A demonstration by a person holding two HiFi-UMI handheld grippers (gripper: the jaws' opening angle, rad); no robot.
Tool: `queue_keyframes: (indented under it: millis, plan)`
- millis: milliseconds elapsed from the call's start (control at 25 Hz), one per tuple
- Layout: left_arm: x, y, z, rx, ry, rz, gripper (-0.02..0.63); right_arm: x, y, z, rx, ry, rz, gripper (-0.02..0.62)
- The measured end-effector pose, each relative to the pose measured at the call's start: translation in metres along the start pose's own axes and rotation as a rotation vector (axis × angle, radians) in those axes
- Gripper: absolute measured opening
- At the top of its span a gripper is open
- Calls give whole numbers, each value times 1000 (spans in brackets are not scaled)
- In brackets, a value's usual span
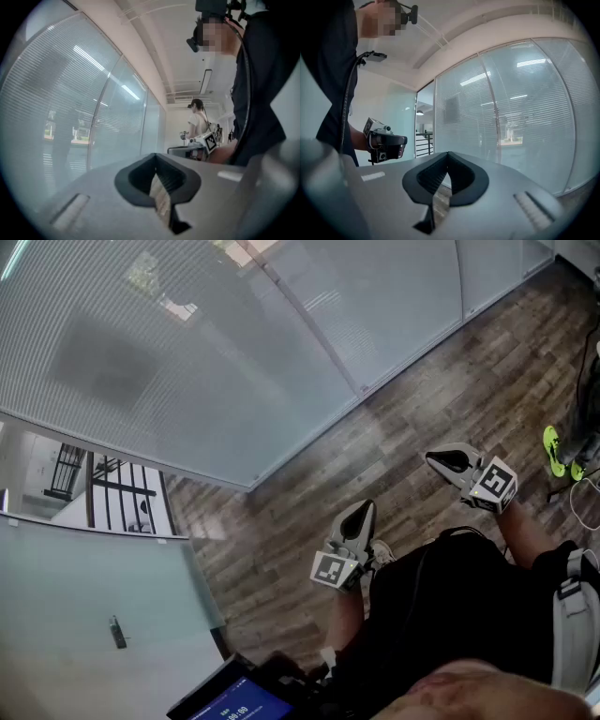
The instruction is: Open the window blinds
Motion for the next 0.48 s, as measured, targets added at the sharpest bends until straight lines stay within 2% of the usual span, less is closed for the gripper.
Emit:
queue_keyframes:
  millis: [480]
  plan:
    - [5,10,10,-8,4,2,-2,-1,-13,7,-7,6,-6,5]
Point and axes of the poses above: the fingertips, and each gripper's own axes: y forward along the fingers, z to its right, x out of its underside, the point moved 2 cm from there along -y, backward along the fingers, and after that the axes turned 10 degrees about x, right-handed, at the moved point
